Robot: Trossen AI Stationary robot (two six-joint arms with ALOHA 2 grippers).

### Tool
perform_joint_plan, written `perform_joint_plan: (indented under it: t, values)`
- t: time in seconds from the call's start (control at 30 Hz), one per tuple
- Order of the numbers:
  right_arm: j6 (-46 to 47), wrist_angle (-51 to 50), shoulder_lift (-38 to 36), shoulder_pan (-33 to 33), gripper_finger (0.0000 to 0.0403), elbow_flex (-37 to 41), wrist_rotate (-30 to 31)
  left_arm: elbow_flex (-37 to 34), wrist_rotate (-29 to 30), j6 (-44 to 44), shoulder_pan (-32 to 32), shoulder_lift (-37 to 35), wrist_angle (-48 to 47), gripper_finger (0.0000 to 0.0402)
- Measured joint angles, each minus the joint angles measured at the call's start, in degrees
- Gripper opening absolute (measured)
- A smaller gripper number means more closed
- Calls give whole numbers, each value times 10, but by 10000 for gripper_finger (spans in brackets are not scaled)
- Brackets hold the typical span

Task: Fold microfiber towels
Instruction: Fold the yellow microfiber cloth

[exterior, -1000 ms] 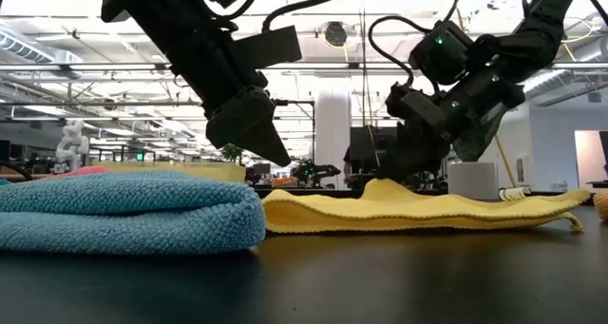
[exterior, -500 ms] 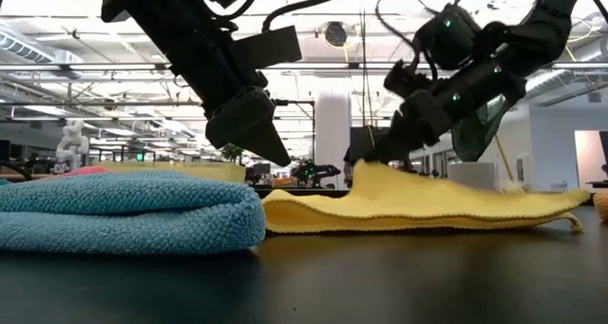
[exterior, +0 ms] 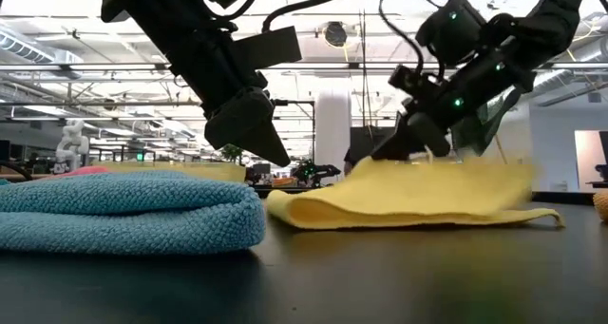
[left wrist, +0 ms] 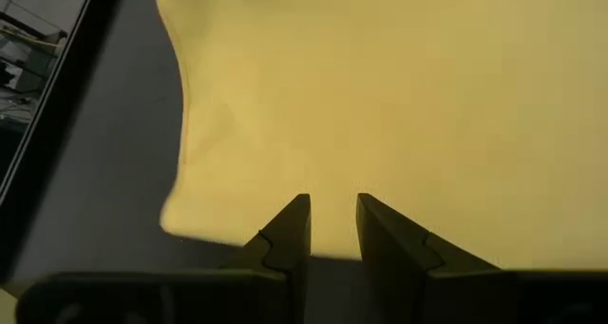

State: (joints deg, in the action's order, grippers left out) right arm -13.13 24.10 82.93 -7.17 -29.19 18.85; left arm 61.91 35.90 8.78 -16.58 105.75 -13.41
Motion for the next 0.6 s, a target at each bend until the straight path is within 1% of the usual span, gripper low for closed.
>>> perform_joint_plan:
  t: [0.1, 0.37, 0.6]
  values:
    - [3, -1, 7, -11, 1, 9, -9, 0, 0, 0, 0, 0, 0, 92]
    - [4, 14, 9, -22, 1, 29, -10, 0, 0, 0, 0, 0, 0, 92]
    - [36, 14, 9, -34, 23, 45, -10, 0, 0, 0, 0, 0, 1, 92]
